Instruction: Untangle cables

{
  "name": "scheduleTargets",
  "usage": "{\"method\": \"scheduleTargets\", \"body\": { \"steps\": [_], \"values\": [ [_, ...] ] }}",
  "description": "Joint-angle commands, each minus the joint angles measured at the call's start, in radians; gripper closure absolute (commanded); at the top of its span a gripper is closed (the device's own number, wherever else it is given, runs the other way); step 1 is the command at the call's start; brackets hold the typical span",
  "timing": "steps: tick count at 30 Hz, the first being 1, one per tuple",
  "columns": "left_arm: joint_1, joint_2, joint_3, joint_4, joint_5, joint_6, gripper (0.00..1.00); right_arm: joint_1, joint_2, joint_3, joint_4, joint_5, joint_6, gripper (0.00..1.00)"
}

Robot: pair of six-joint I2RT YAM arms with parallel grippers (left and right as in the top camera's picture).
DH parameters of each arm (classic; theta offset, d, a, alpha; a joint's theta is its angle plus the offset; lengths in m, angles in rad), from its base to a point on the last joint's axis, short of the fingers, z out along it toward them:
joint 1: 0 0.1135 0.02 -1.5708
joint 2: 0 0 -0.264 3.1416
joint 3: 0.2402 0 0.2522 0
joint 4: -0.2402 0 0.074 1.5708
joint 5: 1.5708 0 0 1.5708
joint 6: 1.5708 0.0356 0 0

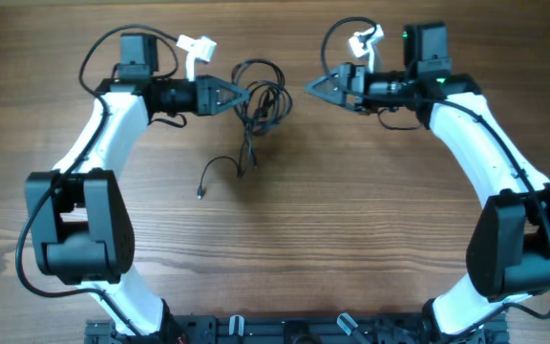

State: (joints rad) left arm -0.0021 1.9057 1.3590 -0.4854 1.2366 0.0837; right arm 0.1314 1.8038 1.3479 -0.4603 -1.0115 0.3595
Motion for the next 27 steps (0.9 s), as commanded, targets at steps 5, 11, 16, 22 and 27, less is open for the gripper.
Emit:
{"method": "scheduleTargets", "body": {
  "steps": [5,11,16,22,27],
  "values": [
    [0.018,-0.011,0.001,0.059,0.270,-0.044,0.96,0.021,-0.010,-0.018,-0.072,0.156,-0.019,0.12],
    [0.018,-0.011,0.001,0.078,0.327,-0.044,0.96,0.051,0.012,-0.034,-0.076,0.158,-0.020,0.13],
    [0.018,-0.011,0.001,0.079,0.327,-0.044,0.96,0.107,0.041,-0.034,-0.072,0.158,-0.020,0.13],
    [0.018,-0.011,0.001,0.086,0.326,-0.043,0.96,0.188,0.055,-0.034,-0.043,0.154,-0.019,0.13],
    [0.018,-0.011,0.001,0.087,0.313,-0.043,0.96,0.219,0.055,-0.034,0.024,0.032,-0.019,0.14]
  ]
}}
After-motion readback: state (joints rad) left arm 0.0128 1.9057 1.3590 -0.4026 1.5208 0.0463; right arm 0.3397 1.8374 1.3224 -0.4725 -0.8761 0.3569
